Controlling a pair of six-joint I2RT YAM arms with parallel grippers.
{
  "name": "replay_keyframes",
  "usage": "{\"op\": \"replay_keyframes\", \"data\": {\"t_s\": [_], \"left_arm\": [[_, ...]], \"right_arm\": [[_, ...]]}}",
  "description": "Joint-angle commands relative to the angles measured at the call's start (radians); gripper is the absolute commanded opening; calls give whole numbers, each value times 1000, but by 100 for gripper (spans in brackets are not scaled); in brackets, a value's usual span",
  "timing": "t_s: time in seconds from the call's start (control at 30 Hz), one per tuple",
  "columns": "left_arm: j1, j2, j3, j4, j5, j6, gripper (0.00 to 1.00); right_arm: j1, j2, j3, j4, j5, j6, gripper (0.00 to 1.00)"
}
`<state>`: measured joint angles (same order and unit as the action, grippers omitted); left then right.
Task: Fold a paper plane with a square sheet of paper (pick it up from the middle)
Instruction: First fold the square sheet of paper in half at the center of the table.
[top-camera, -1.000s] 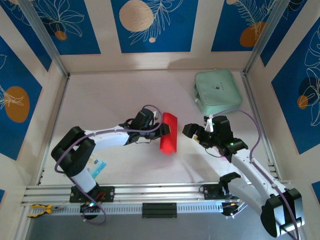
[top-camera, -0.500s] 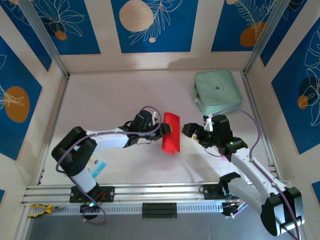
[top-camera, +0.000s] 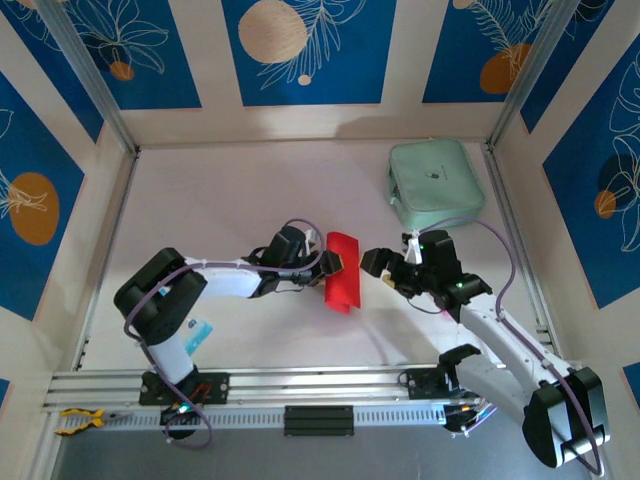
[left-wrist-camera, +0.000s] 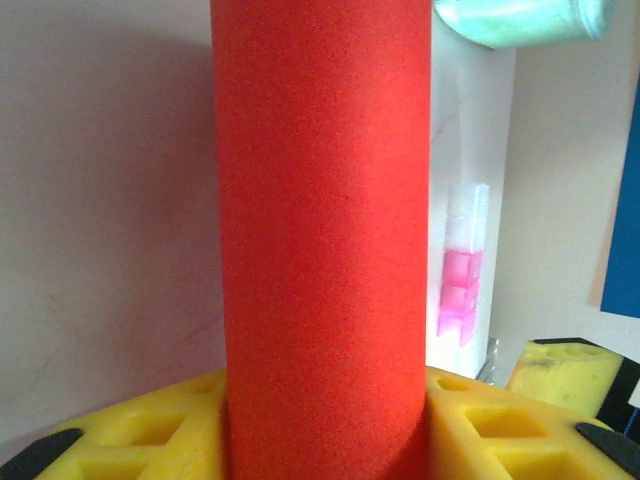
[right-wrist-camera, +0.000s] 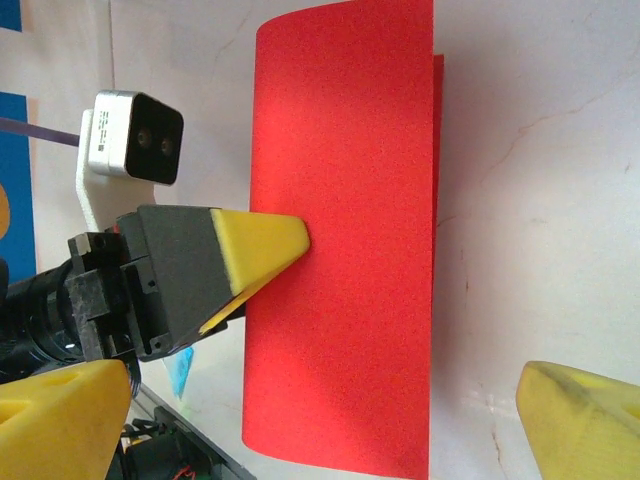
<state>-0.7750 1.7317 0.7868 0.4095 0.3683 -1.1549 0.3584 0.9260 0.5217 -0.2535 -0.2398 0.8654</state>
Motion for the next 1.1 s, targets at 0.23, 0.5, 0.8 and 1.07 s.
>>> {"op": "replay_keyframes", "data": {"t_s": [0.23, 0.5, 0.8, 1.07], "left_arm": [[-20, 9, -24, -98, -74, 1, 49], [-21, -29, 21, -279, -120, 105, 62], [-21, -87, 103, -500, -195, 245, 73], [-18, -52, 133, -548, -192, 286, 61]], "right_arm": [[30, 80, 54, -45, -55, -33, 99], [54, 124, 74, -52, -35, -26, 99], [79, 134, 81, -59, -6, -17, 99], [112, 164, 80, -29, -5, -12, 92]]}}
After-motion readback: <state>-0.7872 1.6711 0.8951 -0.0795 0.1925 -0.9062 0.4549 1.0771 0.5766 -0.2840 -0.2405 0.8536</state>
